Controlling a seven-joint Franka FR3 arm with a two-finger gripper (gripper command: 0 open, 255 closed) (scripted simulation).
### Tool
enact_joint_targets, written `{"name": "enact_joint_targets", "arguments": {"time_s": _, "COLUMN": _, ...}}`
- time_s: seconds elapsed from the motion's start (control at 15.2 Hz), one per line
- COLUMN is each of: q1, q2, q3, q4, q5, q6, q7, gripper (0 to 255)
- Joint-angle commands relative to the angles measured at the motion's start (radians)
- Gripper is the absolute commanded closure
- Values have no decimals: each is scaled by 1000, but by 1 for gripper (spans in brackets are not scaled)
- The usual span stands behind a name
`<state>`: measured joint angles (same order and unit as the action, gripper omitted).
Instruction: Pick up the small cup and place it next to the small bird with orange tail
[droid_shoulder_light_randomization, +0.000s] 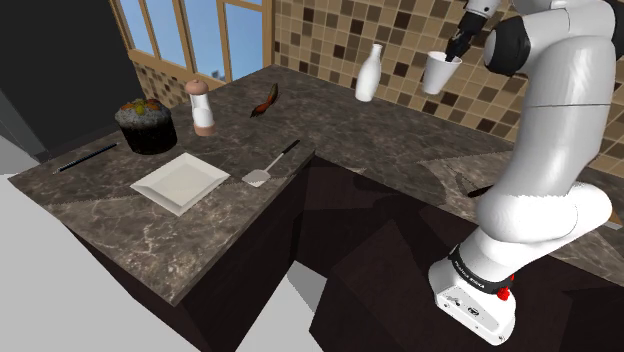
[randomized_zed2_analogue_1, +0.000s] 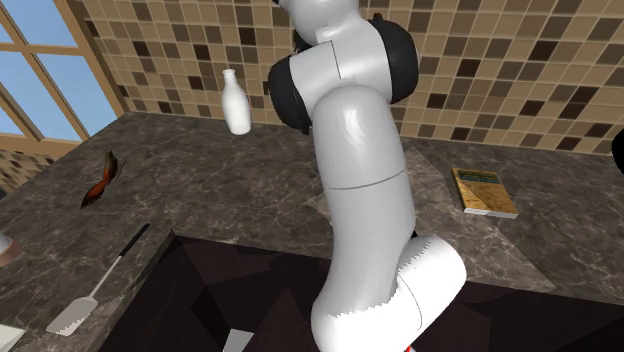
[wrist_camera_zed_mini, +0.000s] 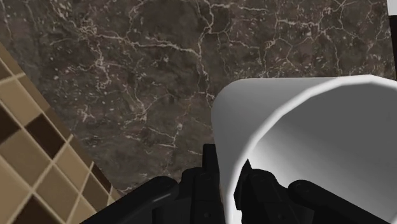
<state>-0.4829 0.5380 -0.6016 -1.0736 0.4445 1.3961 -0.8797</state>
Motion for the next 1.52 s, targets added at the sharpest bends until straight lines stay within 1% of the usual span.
{"name": "enact_joint_targets", "arguments": {"time_s": 0.0, "q1": 58, "q2": -47, "q3": -1, "q4": -66, "q5": -19, "q6": 28, "q7": 34, "gripper": 255}}
{"name": "enact_joint_targets", "arguments": {"time_s": 0.33, "q1": 189, "q2": -140, "q3": 10, "q4": -199, "q5": -59, "q6": 98, "q7": 135, "gripper": 255}}
{"name": "enact_joint_targets", "arguments": {"time_s": 0.66, "q1": 296, "q2": -201, "q3": 35, "q4": -281, "q5": -87, "q6": 150, "q7": 243, "gripper": 255}}
{"name": "enact_joint_targets", "arguments": {"time_s": 1.06, "q1": 401, "q2": -236, "q3": 74, "q4": -324, "q5": -103, "q6": 193, "q7": 374, "gripper": 255}}
{"name": "enact_joint_targets", "arguments": {"time_s": 1.45, "q1": 487, "q2": -230, "q3": 117, "q4": -313, "q5": -105, "q6": 219, "q7": 501, "gripper": 255}}
